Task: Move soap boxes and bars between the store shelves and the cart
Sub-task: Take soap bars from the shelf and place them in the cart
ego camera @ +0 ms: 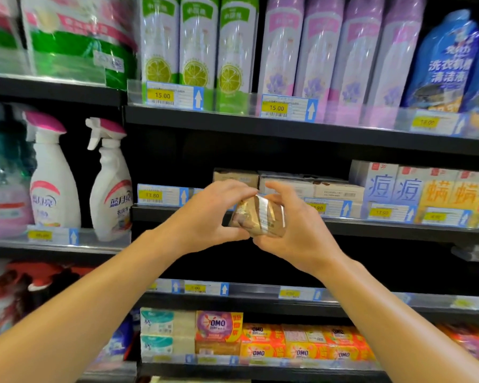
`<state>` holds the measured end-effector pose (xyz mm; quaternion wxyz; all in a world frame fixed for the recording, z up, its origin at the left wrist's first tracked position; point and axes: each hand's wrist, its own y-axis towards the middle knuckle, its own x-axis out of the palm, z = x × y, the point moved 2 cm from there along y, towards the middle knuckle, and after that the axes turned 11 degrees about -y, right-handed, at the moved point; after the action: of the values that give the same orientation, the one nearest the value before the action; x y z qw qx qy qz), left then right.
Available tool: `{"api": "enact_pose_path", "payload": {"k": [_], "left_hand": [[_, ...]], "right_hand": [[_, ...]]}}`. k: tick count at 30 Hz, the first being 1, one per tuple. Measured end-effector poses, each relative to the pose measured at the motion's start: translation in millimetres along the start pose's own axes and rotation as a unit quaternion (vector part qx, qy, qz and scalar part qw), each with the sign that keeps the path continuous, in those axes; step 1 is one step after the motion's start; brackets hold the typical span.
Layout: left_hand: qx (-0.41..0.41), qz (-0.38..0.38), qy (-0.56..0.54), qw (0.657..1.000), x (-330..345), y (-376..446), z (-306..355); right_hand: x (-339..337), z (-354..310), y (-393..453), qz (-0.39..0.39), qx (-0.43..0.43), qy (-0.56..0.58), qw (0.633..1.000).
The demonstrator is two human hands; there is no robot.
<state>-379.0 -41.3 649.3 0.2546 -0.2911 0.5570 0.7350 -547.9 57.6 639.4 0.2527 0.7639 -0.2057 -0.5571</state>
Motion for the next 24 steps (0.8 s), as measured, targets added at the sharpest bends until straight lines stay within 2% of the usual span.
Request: {"api": "enact_pose_path", "payload": {"k": [5,7,9,11,16,20,24], "left_hand": [[-0.015,0.094,-0.031,0.995,-15,-3,-10],[-0.044,0.145,-0.056,0.987,-25,1,-14],[-0.094,0.164,-0.069,0.979,-34,9,-18],[-0.143,0.151,-0.045,0.977,-40,17,-23],[-0.233,0.063,0.0,0.97,-39,28,-37],[-0.271,0.024,0.019,0.962,-35,35,-44],[-0.28,0.022,0.018,0.959,-34,41,-50]], "right_hand": [[-4,-3,5,0.067,0.005,-0.002,0.998],[-4,1,3,0.09,0.01,-0.021,0.996],[1,5,0,0.092,0.016,-0.071,0.993],[9,9,-4,0.069,0.014,-0.131,0.989],[31,14,-10,0.02,0.014,-0.229,0.973],[38,15,-11,0.02,0.016,-0.239,0.971],[44,14,-10,0.029,0.017,-0.236,0.971]]}}
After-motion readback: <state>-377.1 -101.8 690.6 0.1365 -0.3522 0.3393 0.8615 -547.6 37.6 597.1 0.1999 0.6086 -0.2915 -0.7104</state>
